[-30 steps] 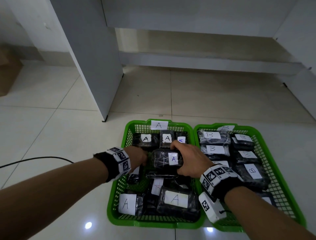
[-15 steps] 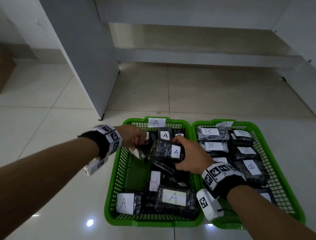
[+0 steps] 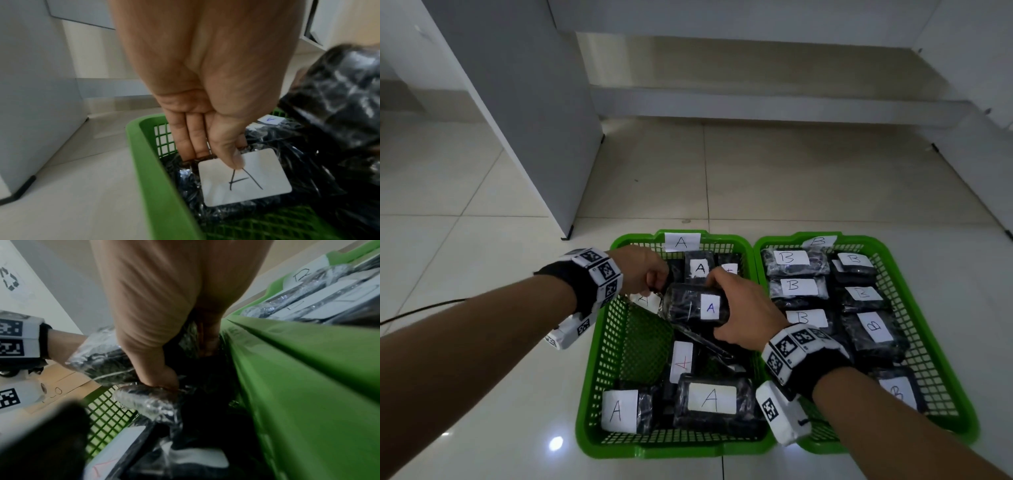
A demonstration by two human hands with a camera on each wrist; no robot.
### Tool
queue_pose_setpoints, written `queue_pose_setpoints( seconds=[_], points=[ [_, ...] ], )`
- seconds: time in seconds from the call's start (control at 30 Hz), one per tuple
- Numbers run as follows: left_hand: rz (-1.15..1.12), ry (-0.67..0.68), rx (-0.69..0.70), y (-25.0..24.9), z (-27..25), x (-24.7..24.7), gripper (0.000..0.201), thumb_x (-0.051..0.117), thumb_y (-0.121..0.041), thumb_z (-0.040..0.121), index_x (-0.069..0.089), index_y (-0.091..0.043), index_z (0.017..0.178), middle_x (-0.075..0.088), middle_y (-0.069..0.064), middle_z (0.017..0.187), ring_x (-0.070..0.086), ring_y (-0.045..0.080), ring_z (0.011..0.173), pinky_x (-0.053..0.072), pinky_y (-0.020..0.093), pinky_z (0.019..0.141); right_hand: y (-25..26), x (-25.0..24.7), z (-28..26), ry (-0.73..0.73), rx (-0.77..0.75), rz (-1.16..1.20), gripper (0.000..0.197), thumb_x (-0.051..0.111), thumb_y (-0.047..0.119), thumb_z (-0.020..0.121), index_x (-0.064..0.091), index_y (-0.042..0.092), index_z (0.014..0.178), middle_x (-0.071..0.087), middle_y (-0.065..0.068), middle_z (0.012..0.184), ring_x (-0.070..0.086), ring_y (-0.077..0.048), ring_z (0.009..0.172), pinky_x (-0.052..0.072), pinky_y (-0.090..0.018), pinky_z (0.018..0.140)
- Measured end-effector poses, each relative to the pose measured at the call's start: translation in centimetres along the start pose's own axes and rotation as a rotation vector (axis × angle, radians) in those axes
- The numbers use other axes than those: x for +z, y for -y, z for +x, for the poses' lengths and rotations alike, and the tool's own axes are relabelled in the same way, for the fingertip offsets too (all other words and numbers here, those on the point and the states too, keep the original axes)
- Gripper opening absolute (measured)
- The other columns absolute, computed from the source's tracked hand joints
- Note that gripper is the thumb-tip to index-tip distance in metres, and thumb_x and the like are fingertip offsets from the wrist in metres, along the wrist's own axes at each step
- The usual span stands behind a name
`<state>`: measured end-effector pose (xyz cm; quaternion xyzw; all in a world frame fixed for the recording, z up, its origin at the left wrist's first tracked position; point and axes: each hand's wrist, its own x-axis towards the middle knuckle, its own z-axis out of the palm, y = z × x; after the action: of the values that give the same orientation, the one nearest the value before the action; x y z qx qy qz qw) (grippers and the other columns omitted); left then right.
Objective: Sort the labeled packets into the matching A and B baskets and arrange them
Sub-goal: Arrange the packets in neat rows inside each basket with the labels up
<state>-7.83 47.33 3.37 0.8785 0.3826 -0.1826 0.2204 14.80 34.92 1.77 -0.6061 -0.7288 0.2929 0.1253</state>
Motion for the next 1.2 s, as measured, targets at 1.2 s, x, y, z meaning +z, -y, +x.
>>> queue_pose_setpoints(
  seconds=[1.2],
  points=[
    [0.110,-0.117,-0.110,-1.2,-2.3,3.0,0.022,0.067,-0.009,0.084,0.074,-0.014,0.104,0.072,0.002,0.101,0.068,0.017,0.093,0.057,0.030,0.086,0.9,-2.9,0.9,-0.290,0.035,0.302,0.072,0.091,0.013,0.056,0.052,0.024,0.116,0.067,0.008,0.094,0.068,-0.006,0.079,0.061,-0.033,0.066]
  ],
)
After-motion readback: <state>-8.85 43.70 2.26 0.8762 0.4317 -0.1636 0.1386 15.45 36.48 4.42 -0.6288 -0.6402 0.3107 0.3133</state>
